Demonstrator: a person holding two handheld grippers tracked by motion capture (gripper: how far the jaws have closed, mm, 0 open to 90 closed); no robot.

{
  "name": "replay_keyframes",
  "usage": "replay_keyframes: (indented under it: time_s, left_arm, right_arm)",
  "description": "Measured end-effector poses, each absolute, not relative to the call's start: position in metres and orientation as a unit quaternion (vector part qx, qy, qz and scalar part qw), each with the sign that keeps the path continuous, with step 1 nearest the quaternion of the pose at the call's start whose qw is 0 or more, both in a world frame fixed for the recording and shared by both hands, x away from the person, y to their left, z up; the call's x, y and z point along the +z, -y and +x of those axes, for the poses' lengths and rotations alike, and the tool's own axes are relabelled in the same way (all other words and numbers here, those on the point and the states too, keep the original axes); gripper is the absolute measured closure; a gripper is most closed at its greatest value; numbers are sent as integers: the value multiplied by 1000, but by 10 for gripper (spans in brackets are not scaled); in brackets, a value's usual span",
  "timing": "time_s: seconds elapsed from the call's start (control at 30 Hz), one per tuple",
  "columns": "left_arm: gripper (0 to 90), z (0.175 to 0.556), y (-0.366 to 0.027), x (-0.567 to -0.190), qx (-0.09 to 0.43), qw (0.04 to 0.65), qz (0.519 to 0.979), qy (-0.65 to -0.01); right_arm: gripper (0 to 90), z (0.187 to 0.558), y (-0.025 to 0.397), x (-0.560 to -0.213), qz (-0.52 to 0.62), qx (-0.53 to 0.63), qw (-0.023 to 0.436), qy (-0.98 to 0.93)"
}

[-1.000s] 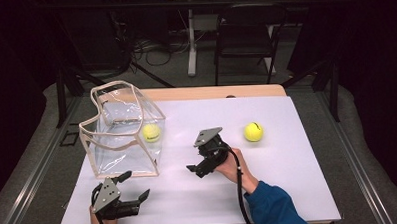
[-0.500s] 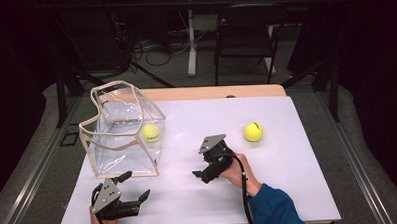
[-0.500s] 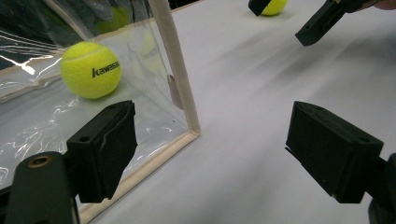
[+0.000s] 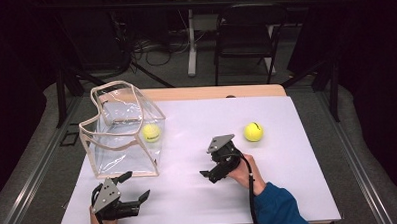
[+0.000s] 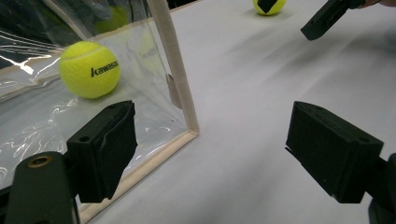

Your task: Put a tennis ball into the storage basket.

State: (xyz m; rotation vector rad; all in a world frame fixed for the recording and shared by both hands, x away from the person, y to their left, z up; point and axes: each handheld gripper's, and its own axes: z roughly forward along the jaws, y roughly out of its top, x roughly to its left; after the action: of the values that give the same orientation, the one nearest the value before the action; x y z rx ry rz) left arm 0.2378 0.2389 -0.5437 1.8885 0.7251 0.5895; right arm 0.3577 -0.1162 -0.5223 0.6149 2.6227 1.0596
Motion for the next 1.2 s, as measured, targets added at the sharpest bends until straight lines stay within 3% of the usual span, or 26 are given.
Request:
replay_keyframes:
  time_s: [1.2]
  left_arm:
    - [161,239,-238,-544,242,495,780,-296]
  right_arm:
    - [26,380,173,-503,275,369,143,-876]
